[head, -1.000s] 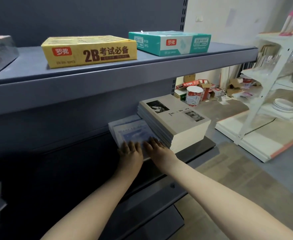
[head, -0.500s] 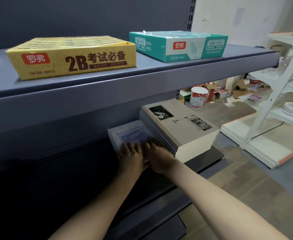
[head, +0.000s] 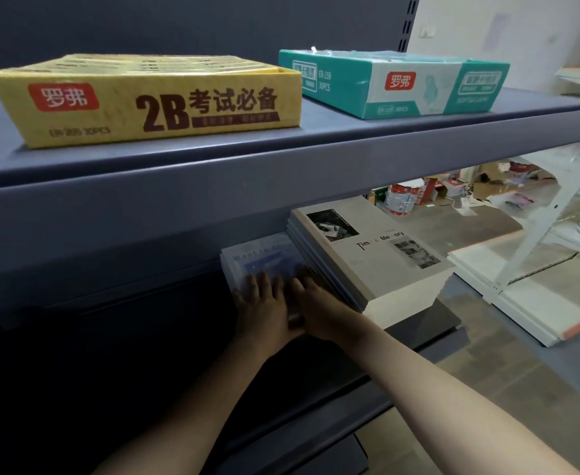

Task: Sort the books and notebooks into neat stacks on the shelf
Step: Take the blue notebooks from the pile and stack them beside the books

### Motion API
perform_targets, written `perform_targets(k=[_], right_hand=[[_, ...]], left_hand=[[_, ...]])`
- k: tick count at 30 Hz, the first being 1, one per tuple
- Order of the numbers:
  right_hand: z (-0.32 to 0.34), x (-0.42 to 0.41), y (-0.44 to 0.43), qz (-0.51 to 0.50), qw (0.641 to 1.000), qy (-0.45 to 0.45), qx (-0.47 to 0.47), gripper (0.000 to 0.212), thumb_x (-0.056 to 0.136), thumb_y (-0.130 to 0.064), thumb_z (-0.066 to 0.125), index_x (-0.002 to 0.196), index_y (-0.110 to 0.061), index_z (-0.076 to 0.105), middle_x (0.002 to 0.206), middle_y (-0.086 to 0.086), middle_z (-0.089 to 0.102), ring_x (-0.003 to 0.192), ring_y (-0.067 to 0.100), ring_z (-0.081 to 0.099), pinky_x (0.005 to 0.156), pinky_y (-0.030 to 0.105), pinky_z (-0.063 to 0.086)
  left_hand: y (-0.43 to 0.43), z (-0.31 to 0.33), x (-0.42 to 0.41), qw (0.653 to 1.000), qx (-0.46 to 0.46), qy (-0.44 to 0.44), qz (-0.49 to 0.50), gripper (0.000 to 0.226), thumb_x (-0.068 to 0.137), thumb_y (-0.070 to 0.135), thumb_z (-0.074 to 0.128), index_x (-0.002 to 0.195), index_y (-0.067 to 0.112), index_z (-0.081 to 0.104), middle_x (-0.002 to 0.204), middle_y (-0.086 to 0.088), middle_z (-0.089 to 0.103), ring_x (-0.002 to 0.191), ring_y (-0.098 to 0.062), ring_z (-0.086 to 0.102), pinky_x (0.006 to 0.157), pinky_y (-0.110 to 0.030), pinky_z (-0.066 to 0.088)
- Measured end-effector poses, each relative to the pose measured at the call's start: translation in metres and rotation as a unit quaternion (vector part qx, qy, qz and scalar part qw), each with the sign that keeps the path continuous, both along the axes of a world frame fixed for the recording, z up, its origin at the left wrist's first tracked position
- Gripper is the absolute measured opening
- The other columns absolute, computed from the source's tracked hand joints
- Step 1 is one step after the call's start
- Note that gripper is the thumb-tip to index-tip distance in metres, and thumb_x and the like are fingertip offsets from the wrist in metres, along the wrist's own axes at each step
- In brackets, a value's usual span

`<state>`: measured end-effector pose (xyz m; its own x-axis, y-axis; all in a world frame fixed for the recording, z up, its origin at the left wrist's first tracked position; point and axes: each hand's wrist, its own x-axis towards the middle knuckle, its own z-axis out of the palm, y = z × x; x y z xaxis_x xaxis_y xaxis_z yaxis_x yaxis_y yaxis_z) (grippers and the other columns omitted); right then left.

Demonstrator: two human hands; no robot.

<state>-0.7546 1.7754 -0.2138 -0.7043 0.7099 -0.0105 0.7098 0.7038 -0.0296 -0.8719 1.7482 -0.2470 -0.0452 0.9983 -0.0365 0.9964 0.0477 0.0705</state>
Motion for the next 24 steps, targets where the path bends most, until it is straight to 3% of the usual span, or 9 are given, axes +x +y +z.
perform_targets(k=[4,8,13,20,23,24], right_hand=[[0.0,0.0,0.002,-0.023,0.998,0.034,-0.042,0.069,0.091,-0.022,0.057,0.147,-0.004,0.02,0.151,0.019,0.025,0.144,0.033,0.012,0.115,0.03,0.003],[-0.005,0.0,0.001,-0.066,0.995,0.037,-0.059,0.07,0.088,-0.015,0.058,0.149,-0.014,0.023,0.149,0.016,0.03,0.138,0.032,0.028,0.112,0.037,0.024],[0.002,-0.011,-0.03,-0.055,0.998,0.004,-0.014,0.072,0.093,-0.022,0.049,0.152,-0.021,0.007,0.159,0.009,0.005,0.146,0.025,0.003,0.117,0.042,0.005],[0.03,-0.076,-0.088,0.006,1.0,0.007,0.008,0.063,0.096,-0.026,0.042,0.151,-0.023,0.011,0.159,0.006,-0.002,0.146,0.025,-0.003,0.116,0.054,0.001],[0.033,-0.11,-0.119,0.039,0.999,0.013,0.021,0.058,0.098,-0.028,0.037,0.151,-0.024,0.013,0.159,0.004,-0.004,0.146,0.024,-0.006,0.117,0.052,0.001],[0.033,-0.121,-0.128,0.049,0.999,0.013,0.021,0.057,0.099,-0.029,0.036,0.151,-0.024,0.013,0.159,0.003,-0.005,0.146,0.023,-0.007,0.117,0.052,0.0]], left_hand=[[0.001,0.001,-0.001,1.0,-0.001,-0.008,-0.004,0.104,0.077,0.071,0.05,0.151,0.015,0.002,0.158,-0.012,-0.005,0.144,-0.038,-0.007,0.109,-0.064,0.011],[-0.004,0.01,-0.014,0.997,-0.054,-0.022,-0.044,0.107,0.079,0.074,0.045,0.15,0.015,-0.009,0.157,-0.007,-0.016,0.143,-0.034,-0.015,0.113,-0.061,0.006],[-0.042,0.013,-0.053,0.996,-0.081,0.011,-0.044,0.129,0.053,0.094,0.01,0.15,0.011,-0.009,0.157,-0.008,-0.017,0.143,-0.029,-0.019,0.115,-0.052,-0.004],[-0.112,0.034,-0.119,0.997,-0.039,0.059,0.013,0.12,0.065,0.089,0.011,0.15,0.007,-0.007,0.157,-0.01,-0.015,0.144,-0.027,-0.016,0.116,-0.045,-0.005],[-0.144,0.044,-0.148,0.996,-0.03,0.077,0.039,0.145,0.036,0.096,-0.017,0.15,0.007,-0.005,0.158,-0.011,-0.011,0.145,-0.028,-0.012,0.116,-0.044,-0.003],[-0.156,0.046,-0.159,0.995,-0.028,0.083,0.051,0.149,0.031,0.095,-0.017,0.15,0.007,-0.004,0.158,-0.011,-0.009,0.145,-0.028,-0.012,0.116,-0.044,-0.003]])
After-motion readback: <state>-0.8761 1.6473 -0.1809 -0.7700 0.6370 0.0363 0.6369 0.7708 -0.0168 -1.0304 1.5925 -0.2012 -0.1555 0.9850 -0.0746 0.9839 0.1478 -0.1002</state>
